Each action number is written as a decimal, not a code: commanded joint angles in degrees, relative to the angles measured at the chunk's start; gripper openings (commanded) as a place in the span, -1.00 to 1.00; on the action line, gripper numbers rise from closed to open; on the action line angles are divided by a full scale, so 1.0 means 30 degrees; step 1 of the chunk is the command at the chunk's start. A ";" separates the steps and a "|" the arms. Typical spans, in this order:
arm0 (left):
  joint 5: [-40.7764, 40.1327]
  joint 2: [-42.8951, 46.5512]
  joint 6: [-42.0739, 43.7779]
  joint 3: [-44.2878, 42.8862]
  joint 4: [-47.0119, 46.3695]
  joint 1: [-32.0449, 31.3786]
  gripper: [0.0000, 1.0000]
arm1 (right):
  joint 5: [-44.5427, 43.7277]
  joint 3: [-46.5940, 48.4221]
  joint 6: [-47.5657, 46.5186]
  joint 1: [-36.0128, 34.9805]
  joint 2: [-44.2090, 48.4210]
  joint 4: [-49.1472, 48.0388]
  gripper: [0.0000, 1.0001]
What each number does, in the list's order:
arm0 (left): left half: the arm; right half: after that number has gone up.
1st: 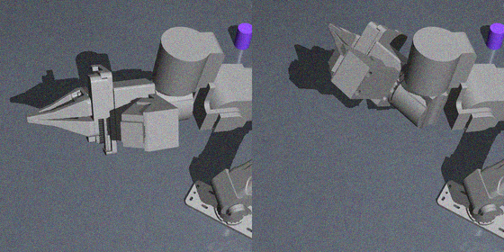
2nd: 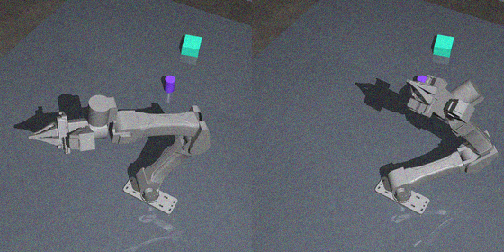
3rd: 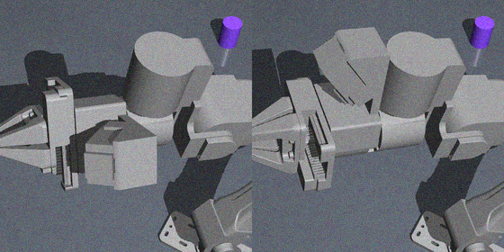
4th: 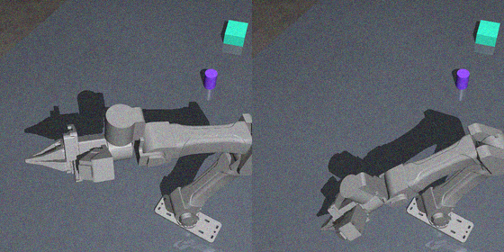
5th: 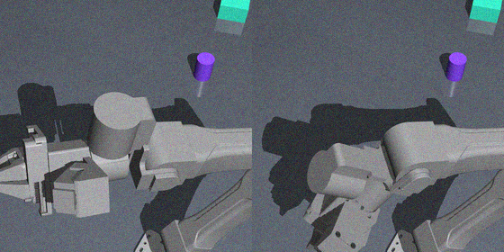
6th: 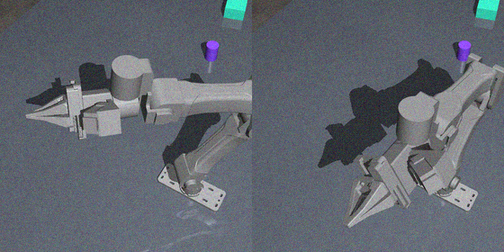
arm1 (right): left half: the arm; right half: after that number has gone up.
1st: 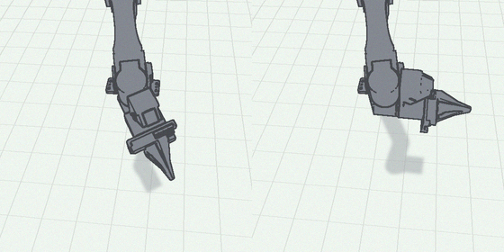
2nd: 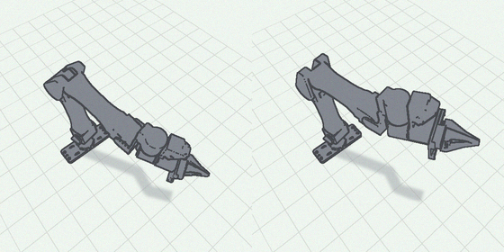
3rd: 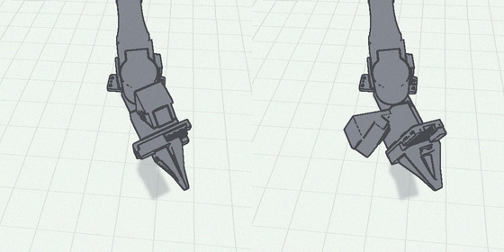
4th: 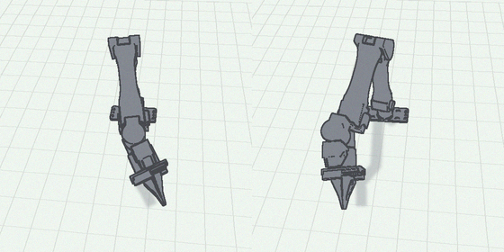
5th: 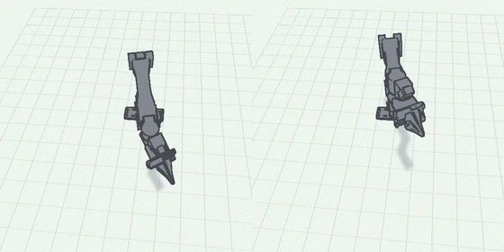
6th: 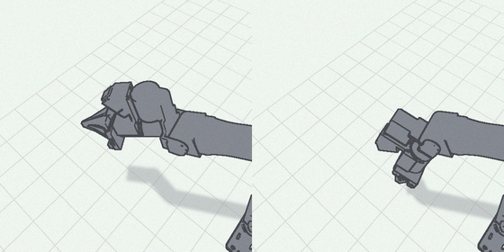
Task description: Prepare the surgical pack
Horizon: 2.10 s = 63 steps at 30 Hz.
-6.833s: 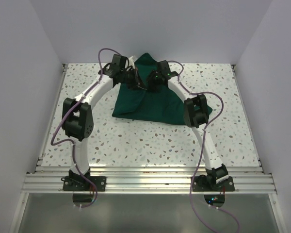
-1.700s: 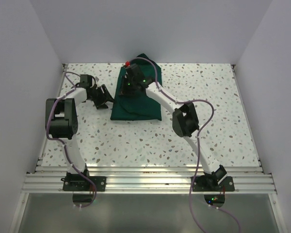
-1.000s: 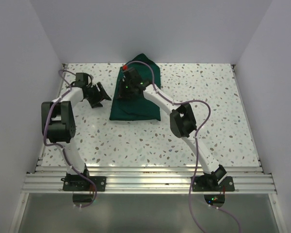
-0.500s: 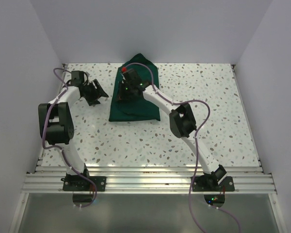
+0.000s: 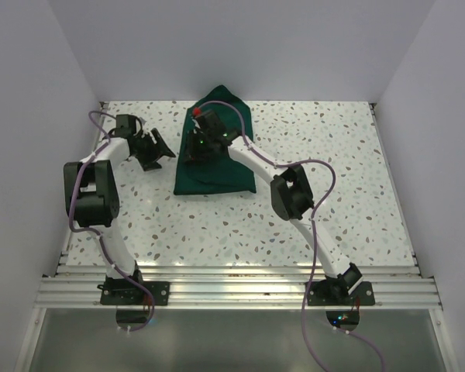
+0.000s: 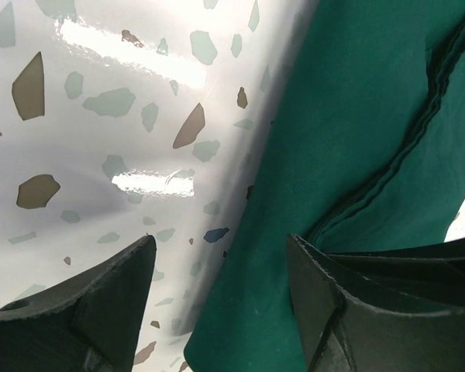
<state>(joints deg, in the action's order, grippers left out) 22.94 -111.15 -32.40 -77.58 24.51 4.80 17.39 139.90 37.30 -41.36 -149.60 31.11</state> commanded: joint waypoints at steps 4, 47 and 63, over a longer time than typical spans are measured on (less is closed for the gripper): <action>-0.0087 0.0487 0.0313 -0.1122 0.0236 0.0012 0.50 | 0.1354 0.1238 -0.0068 -0.0538 0.1292 0.0027 -0.11; 0.7887 -1.1666 -0.3384 -1.2216 -0.8222 -0.1218 -1.00 | 0.6978 -0.3012 0.3359 0.8954 -0.0845 -0.7331 -1.00; 0.3165 -1.0587 -0.1123 -0.9738 -0.0203 -0.1013 -1.00 | 0.7240 -0.6112 0.2567 0.9042 -0.0291 -0.6122 -1.00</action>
<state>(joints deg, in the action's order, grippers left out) 37.60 -143.28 -39.44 -110.67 14.50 1.17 38.72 125.16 46.26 -14.24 -153.40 10.15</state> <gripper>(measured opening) 0.005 0.009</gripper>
